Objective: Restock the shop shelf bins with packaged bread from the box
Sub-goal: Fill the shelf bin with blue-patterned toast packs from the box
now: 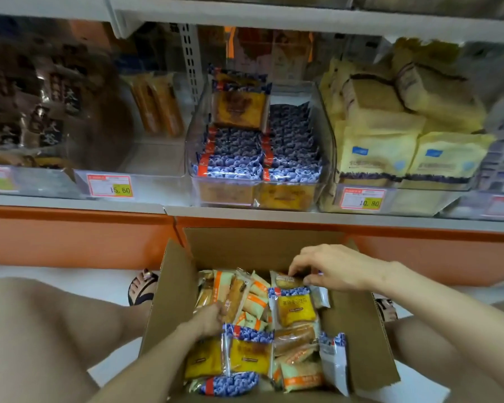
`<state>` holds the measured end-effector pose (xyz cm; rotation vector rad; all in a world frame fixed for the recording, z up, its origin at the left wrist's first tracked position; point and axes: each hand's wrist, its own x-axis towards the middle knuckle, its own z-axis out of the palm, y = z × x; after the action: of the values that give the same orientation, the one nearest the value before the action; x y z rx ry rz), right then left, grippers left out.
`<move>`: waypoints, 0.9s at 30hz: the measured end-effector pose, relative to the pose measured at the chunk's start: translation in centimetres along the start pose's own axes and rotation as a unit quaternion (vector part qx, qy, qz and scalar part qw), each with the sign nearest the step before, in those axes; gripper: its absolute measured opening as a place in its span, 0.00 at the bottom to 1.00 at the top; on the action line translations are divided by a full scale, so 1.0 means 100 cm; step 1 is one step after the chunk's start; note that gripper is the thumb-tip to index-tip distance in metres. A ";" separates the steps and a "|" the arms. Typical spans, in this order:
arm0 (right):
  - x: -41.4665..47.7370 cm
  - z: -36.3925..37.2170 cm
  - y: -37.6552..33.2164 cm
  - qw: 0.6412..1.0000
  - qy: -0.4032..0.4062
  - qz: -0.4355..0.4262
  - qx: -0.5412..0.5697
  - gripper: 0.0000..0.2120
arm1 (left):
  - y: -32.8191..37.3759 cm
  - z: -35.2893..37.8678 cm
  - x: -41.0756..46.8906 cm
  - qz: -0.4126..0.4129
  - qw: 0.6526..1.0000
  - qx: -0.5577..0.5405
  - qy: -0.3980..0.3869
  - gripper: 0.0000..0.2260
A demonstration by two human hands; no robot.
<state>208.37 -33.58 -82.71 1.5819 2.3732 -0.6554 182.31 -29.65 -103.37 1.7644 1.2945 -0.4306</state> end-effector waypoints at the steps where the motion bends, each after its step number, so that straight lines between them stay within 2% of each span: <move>1: 0.000 0.000 0.002 1.000 0.007 0.002 0.006 0.14 | -0.010 0.007 0.003 -0.016 1.000 0.011 -0.013 0.10; 4: 0.001 -0.003 0.007 1.000 0.020 0.010 0.013 0.14 | -0.028 0.020 0.010 -0.048 0.996 0.046 -0.052 0.13; 7: 0.001 -0.002 0.010 1.000 0.018 0.015 0.009 0.14 | -0.035 0.028 0.017 -0.070 0.991 0.107 -0.040 0.21; 11: 0.003 0.001 0.014 1.000 0.002 0.010 -0.011 0.14 | -0.042 0.033 0.025 -0.041 0.971 0.233 -0.024 0.15; 13: 0.004 0.000 0.018 1.000 -0.001 0.013 -0.024 0.14 | -0.047 0.031 0.028 -0.030 0.970 0.239 -0.036 0.14; 16: 0.005 0.000 0.019 0.999 -0.009 0.015 -0.033 0.15 | -0.051 0.025 0.028 -0.023 0.976 0.204 -0.065 0.18; 18: 0.006 0.001 0.018 0.999 -0.019 0.015 -0.034 0.15 | -0.043 0.018 0.023 -0.012 0.981 0.181 -0.071 0.25; 22: 0.008 0.003 0.018 0.999 -0.028 0.022 -0.021 0.16 | -0.007 -0.006 0.013 0.039 0.991 0.124 -0.018 0.33; 25: 0.010 0.009 0.015 0.996 -0.030 0.029 0.079 0.23 | 0.027 -0.027 0.007 0.095 0.995 0.004 0.003 0.32; 27: 0.011 0.015 0.013 0.982 -0.021 0.042 0.185 0.31 | 0.049 -0.038 0.000 0.143 0.977 -0.155 -0.031 0.22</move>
<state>208.99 -32.94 -84.77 1.7742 2.2329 -1.1545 185.91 -26.91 -99.12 1.6237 0.9822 -0.1112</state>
